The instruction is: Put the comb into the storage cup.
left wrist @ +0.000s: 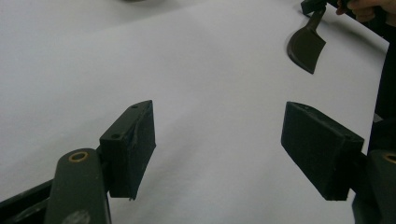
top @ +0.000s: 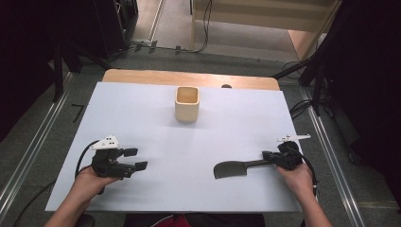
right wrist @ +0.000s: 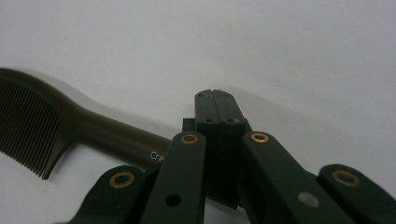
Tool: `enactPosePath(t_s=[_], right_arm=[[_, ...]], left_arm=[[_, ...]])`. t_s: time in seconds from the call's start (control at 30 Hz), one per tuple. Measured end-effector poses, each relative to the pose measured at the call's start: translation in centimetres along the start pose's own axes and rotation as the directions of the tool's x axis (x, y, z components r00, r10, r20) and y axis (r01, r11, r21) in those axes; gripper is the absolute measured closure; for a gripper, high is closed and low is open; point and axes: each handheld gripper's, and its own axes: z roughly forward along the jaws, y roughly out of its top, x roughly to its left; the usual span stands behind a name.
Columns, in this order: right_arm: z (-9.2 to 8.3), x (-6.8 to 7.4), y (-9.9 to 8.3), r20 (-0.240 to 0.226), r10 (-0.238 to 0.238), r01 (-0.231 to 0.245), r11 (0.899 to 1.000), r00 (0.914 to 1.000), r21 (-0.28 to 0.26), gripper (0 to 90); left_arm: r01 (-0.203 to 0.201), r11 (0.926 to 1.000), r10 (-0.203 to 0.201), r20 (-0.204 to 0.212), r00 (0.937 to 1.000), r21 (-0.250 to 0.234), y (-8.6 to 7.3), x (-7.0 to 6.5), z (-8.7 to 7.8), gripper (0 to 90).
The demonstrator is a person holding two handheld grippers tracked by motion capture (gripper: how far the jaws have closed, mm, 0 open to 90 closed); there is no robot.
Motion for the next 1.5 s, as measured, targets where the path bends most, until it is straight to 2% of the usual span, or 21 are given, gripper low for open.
enactPosePath(t_s=[0.73,1.0,1.1,1.4,1.5], right_arm=[[-1.1,1.5,-1.9,-0.023,0.001,-0.001,1.0,0.9997,0.027,87.6],[-1.2,2.3,-2.3,-0.039,-0.012,0.014,0.999,0.9992,0.044,87.6],[-1.3,2.7,-2.4,-0.037,-0.032,0.034,0.998,0.9988,0.05,87.6],[-1.1,3.1,-2.4,-0.059,-0.015,0.018,0.998,0.9982,0.052,87.6],[-1.1,3.1,-2.4,-0.056,-0.031,0.034,0.998,0.998,0.052,87.6]], left_arm=[[-0.004,1.0,0.004,0.004,1.0,-0.006,0.2,0.2,0.1,27.4],[-0.003,1.0,0.003,0.002,1.0,-0.004,0.2,0.2,0.2,28.2],[-0.002,1.0,0.002,0.003,1.0,-0.003,0.2,0.2,0.2,28.3],[-0.003,1.0,0.003,0.003,1.0,-0.001,0.2,0.2,0.2,28.3],[-0.003,1.0,0.003,0.004,1.0,-0.001,0.2,0.2,0.2,28.3]])
